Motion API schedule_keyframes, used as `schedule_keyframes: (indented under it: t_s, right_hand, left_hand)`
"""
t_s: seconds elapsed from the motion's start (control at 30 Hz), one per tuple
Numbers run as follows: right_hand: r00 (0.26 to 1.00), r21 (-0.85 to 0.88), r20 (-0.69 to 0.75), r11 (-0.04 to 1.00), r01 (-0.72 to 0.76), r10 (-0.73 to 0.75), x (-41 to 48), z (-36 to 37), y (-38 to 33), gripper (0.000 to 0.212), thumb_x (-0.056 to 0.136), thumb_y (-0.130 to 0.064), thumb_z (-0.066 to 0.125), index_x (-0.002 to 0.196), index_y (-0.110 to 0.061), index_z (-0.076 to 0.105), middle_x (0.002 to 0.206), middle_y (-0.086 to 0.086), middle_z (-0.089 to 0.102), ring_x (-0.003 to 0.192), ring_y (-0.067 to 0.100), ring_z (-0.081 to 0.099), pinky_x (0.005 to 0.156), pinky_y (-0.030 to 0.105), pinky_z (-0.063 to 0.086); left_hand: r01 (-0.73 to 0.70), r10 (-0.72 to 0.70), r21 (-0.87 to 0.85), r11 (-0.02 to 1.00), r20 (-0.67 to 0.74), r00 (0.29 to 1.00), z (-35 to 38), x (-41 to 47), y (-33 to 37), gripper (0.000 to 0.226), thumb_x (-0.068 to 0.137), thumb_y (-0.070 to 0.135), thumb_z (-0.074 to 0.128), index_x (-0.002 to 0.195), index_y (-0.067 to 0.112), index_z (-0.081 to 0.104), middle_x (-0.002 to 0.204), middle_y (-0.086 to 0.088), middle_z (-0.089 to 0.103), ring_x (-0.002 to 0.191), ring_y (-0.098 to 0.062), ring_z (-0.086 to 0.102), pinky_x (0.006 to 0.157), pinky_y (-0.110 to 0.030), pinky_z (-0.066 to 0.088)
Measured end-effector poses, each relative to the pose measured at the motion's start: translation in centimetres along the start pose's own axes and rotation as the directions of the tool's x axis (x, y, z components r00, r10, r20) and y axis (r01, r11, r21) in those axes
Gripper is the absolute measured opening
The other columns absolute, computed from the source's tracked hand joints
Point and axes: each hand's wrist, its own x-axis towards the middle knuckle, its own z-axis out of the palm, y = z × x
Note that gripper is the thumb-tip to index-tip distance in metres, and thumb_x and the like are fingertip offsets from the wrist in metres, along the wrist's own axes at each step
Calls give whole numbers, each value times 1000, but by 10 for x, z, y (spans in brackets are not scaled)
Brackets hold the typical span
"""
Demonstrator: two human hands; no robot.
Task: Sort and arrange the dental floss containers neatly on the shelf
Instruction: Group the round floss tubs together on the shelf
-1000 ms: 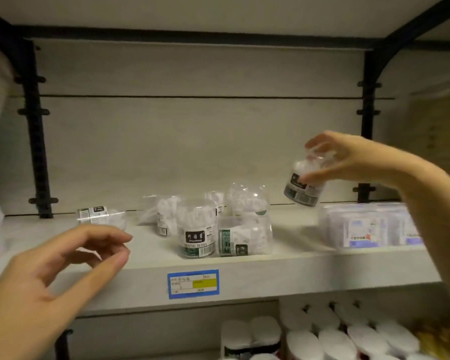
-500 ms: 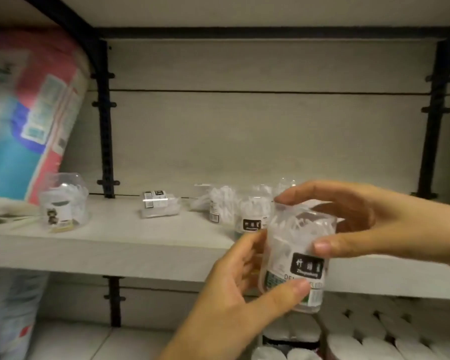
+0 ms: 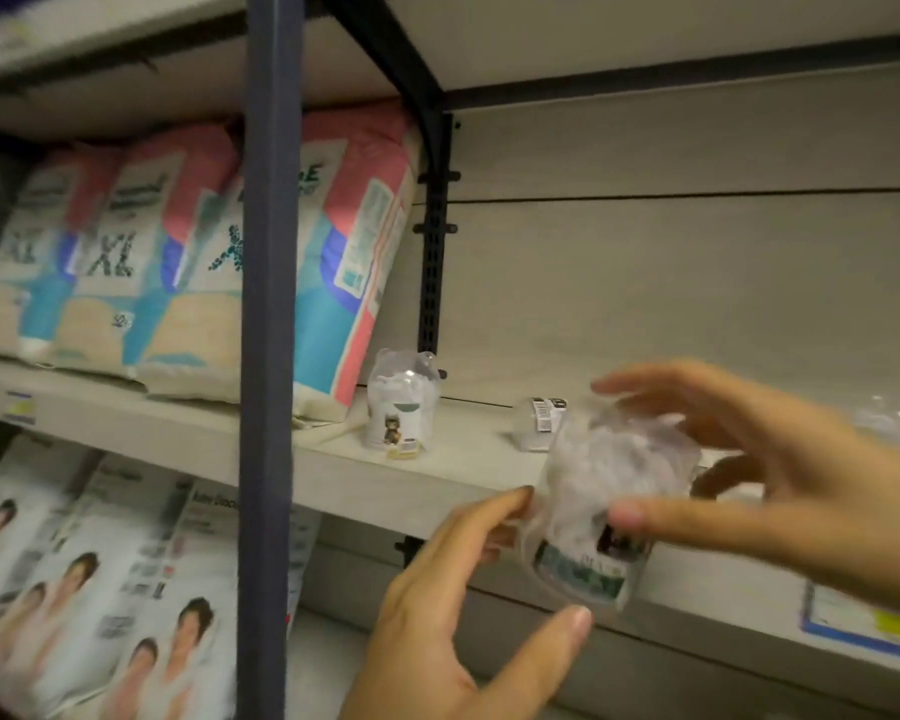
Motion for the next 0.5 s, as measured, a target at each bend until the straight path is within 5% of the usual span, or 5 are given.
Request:
schedule_keyframes:
  t_s: [0.2,0.33,0.5]
  right_hand:
    - [974,-44,-169,987,-158,148,81,23,-15,76,44,-67,63,116,-46,49,119,-23,54,102,1,56,80,24,49]
    - [938,-85,-174,944,-318,300,112,43,-9,76,49,-58,63,121,-38,46,118,-13,49,93,2,55,73,20,47]
    - [891,-85,-133,891,-447,434,120,54,8,62,65,-43,73,121,-36,47,121,-9,53,93,6,57,76,25,51]
  left_hand:
    - [-297,311,278,913,-7,950,-91,16,-63,15,74,38,61,89,38,63,89,20,64,88,1,63,75,-7,45]
    - [-332,333,255,908,40,942,-122,29,-82,11,76,34,59,86,36,62,88,22,62,87,3,61,77,-6,42]
    - [-329,321,283,901,76,944,-117,81,-73,22,86,32,53,107,29,58,111,17,52,103,5,46,88,-2,32]
